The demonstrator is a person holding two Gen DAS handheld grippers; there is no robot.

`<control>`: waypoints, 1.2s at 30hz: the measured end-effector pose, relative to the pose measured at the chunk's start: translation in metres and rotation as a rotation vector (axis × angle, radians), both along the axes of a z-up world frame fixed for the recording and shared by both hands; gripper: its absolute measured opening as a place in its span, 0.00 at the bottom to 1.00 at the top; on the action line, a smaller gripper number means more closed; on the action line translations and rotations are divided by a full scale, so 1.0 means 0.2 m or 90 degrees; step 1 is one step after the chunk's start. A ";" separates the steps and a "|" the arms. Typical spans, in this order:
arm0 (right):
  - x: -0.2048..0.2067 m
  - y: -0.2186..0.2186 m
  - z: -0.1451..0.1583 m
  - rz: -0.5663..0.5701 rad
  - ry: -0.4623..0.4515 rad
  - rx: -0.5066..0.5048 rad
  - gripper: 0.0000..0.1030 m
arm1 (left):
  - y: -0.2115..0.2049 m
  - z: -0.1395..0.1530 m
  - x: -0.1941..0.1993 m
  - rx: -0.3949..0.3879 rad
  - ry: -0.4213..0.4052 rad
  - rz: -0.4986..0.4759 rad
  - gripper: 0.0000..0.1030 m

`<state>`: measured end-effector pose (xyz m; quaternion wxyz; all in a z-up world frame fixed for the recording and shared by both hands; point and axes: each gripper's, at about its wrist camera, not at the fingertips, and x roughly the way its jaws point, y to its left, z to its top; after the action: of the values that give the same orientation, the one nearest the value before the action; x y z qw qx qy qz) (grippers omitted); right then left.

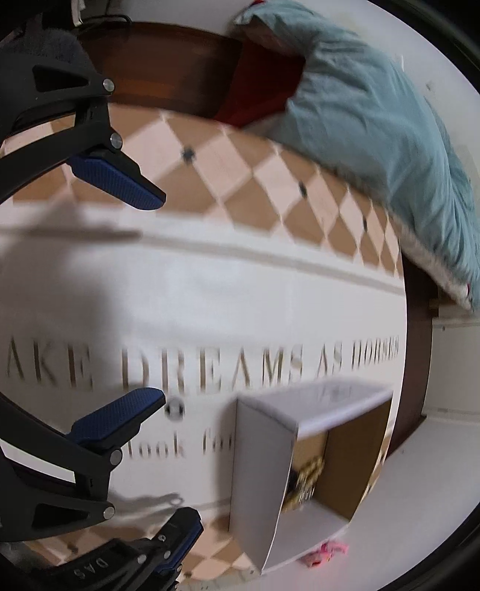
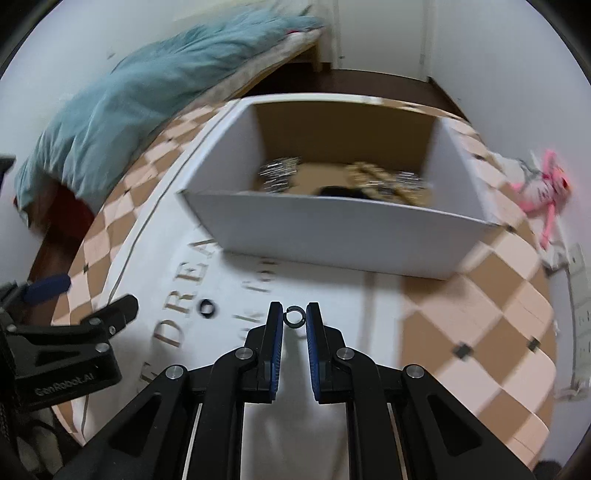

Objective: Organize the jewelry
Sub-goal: 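Grasp a small black ring on the tablecloth with the right gripper, then grasp the other black ring with the left gripper while the right holds its ring, then carry both black rings into the box and open both grippers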

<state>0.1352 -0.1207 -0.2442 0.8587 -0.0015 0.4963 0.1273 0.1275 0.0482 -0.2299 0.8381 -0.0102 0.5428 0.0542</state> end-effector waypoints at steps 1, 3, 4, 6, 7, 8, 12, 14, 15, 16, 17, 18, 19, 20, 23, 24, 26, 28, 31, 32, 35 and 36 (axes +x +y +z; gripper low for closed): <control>0.00 -0.03 0.01 -0.011 -0.001 0.000 0.13 | -0.04 -0.01 0.01 -0.008 -0.001 -0.007 0.96; -0.01 -0.14 0.02 -0.043 0.001 0.004 0.13 | -0.10 -0.02 0.02 -0.015 0.000 -0.019 0.95; 0.00 -0.17 0.02 -0.052 0.003 0.004 0.13 | -0.12 -0.03 0.03 -0.016 0.001 -0.023 0.95; -0.01 -0.25 0.03 -0.074 0.005 0.006 0.13 | -0.17 -0.04 0.03 -0.018 -0.004 -0.033 0.95; -0.01 -0.27 0.03 -0.083 0.006 0.007 0.13 | -0.19 -0.04 0.04 -0.019 -0.006 -0.038 0.95; -0.01 -0.30 0.02 -0.093 0.006 0.007 0.13 | -0.20 -0.04 0.03 -0.016 -0.009 -0.042 0.94; -0.02 -0.38 0.01 -0.110 0.010 0.011 0.13 | -0.25 -0.04 0.03 -0.009 -0.016 -0.059 0.79; -0.01 -0.40 0.01 -0.113 0.012 0.013 0.13 | -0.26 -0.05 0.03 -0.009 -0.014 -0.064 0.68; -0.01 -0.40 0.00 -0.114 0.013 0.013 0.13 | -0.26 -0.05 0.03 -0.010 -0.012 -0.066 0.59; -0.01 -0.40 0.00 -0.114 0.014 0.015 0.13 | -0.27 -0.06 0.03 -0.013 -0.010 -0.068 0.54; -0.01 -0.40 0.00 -0.114 0.014 0.016 0.13 | -0.27 -0.06 0.03 -0.018 -0.007 -0.072 0.41; -0.01 -0.40 0.00 -0.114 0.014 0.016 0.13 | -0.27 -0.06 0.03 -0.027 -0.011 -0.074 0.34; -0.01 -0.40 0.00 -0.115 0.014 0.016 0.13 | -0.27 -0.06 0.03 -0.024 -0.012 -0.072 0.31; -0.01 -0.39 0.00 -0.115 0.014 0.017 0.13 | -0.27 -0.06 0.04 -0.023 -0.013 -0.073 0.30; -0.01 -0.40 0.00 -0.117 0.014 0.016 0.13 | -0.28 -0.06 0.04 -0.030 -0.018 -0.078 0.19; -0.01 -0.40 0.00 -0.118 0.014 0.016 0.13 | -0.28 -0.06 0.05 -0.032 -0.019 -0.080 0.16; -0.01 -0.40 0.01 -0.118 0.014 0.016 0.13 | -0.29 -0.06 0.05 -0.035 -0.021 -0.085 0.11; -0.01 -0.40 0.01 -0.117 0.012 0.015 0.13 | -0.29 -0.06 0.05 -0.038 -0.023 -0.087 0.10; -0.02 -0.40 0.03 -0.116 0.009 0.016 0.13 | -0.29 -0.05 0.05 -0.044 -0.028 -0.090 0.10; -0.02 -0.40 0.04 -0.115 0.007 0.017 0.13 | -0.30 -0.05 0.04 -0.047 -0.030 -0.092 0.10; -0.02 -0.40 0.07 -0.113 0.000 0.022 0.13 | -0.31 -0.01 0.03 -0.054 -0.039 -0.095 0.10; -0.03 -0.39 0.09 -0.111 -0.004 0.026 0.13 | -0.31 0.01 0.03 -0.056 -0.044 -0.096 0.10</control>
<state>0.1299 -0.1997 -0.2265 0.8680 0.0585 0.4891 0.0620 0.1328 -0.0138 -0.2287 0.8566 -0.0082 0.5148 -0.0334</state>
